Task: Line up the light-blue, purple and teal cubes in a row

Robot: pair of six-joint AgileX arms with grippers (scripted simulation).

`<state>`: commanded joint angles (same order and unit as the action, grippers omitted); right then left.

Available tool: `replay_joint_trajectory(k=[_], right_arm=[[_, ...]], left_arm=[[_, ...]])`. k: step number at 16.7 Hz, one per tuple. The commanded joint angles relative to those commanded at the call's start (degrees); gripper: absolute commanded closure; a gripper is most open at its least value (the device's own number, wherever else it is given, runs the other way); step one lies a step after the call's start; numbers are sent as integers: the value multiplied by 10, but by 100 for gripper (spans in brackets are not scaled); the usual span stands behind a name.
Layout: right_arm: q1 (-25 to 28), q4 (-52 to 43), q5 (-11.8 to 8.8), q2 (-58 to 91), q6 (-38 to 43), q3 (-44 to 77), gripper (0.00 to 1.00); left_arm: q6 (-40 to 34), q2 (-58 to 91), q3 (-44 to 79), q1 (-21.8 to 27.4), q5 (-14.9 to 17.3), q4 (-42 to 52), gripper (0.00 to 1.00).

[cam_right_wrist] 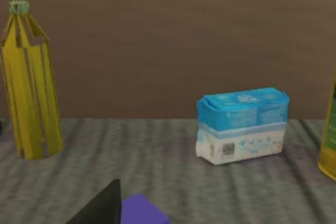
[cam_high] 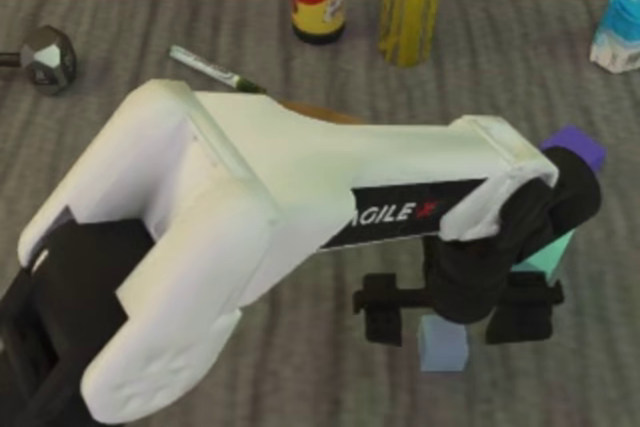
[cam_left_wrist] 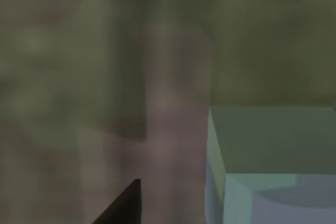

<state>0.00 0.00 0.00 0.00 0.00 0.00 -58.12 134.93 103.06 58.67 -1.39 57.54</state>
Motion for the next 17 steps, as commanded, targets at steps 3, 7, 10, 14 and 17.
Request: replay_joint_trajectory(k=[3, 7, 10, 14, 17], right_arm=[[0, 0, 0, 0, 0, 0, 0], [0, 0, 0, 0, 0, 0, 0], [0, 0, 0, 0, 0, 0, 0], [0, 0, 0, 0, 0, 0, 0], [0, 0, 0, 0, 0, 0, 0]], left_arm=[[0, 0, 0, 0, 0, 0, 0], [0, -1, 2, 0, 0, 2, 0], [-2, -10, 32, -1, 0, 41, 0], [-4, -31, 85, -6, 0, 119, 0], [-4, -37, 98, -8, 0, 135, 0]])
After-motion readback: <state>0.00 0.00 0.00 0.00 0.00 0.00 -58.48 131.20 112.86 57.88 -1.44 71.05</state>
